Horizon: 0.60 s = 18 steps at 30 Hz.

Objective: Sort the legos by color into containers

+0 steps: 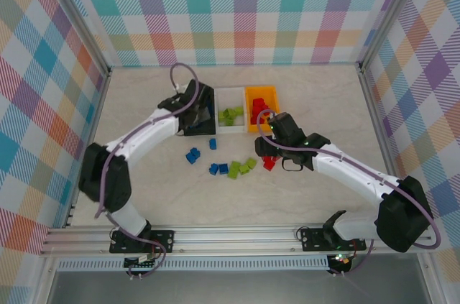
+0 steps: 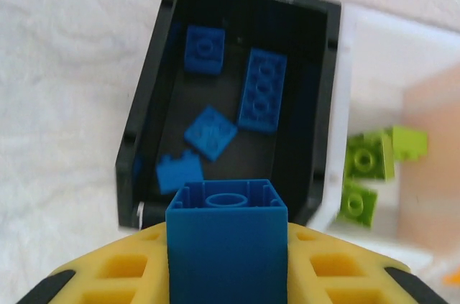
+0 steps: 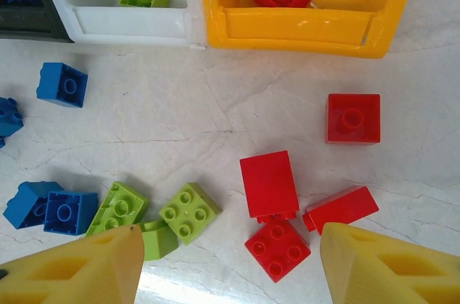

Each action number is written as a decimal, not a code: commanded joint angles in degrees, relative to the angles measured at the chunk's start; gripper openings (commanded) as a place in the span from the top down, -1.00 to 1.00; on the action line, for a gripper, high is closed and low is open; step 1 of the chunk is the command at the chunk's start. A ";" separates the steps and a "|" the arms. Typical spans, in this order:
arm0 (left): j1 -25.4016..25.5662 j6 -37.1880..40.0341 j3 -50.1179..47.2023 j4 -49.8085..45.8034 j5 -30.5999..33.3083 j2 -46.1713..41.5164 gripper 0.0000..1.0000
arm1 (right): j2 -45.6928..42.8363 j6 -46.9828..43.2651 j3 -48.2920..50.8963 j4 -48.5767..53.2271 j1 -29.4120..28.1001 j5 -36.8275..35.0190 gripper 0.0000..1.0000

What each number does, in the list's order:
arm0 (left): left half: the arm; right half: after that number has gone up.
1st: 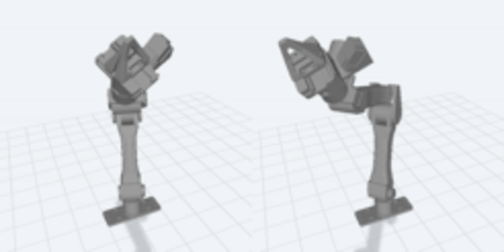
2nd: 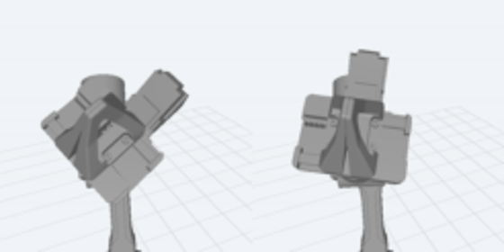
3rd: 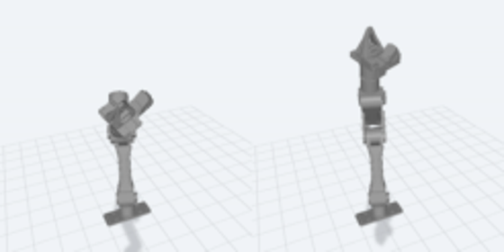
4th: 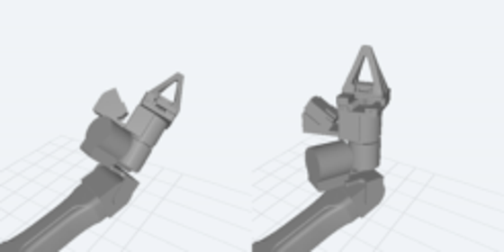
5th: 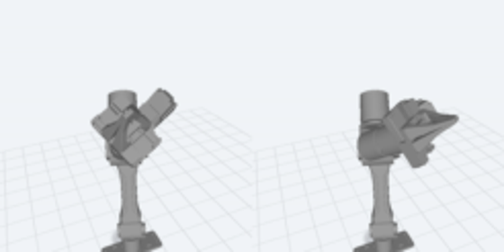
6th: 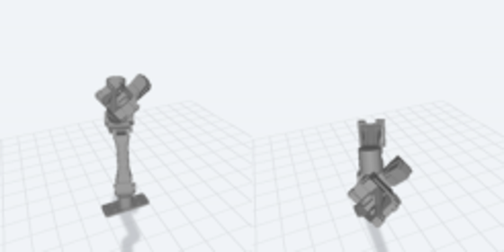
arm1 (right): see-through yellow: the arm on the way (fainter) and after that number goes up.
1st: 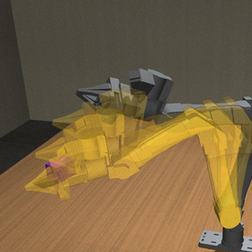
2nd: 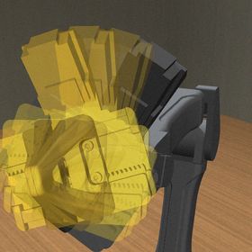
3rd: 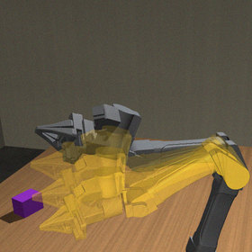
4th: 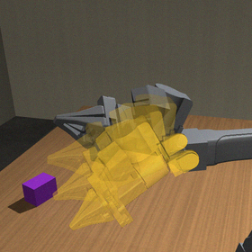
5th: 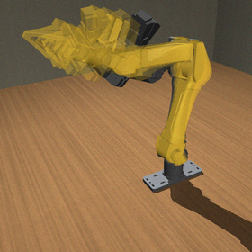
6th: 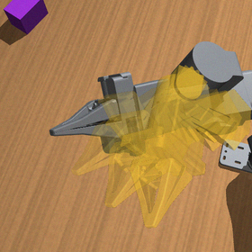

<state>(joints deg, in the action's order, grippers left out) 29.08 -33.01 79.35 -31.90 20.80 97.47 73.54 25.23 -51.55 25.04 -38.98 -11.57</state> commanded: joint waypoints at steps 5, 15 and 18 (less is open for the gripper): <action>-3.18 3.21 13.96 -6.99 2.86 13.85 0.39 | -2.74 1.44 0.91 -0.18 -0.13 -0.87 -0.33; -1.16 3.33 10.37 -5.98 -0.95 7.04 -0.36 | -4.37 1.72 1.10 0.33 -0.13 -0.69 -0.34; 1.84 2.81 1.35 -3.98 -2.31 -1.34 -0.42 | -4.67 1.79 1.32 -0.16 -0.08 -0.49 -0.34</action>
<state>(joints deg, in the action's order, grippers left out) 28.10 -30.17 85.71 -36.88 20.21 104.40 70.28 26.20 -51.29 25.10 -38.98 -11.55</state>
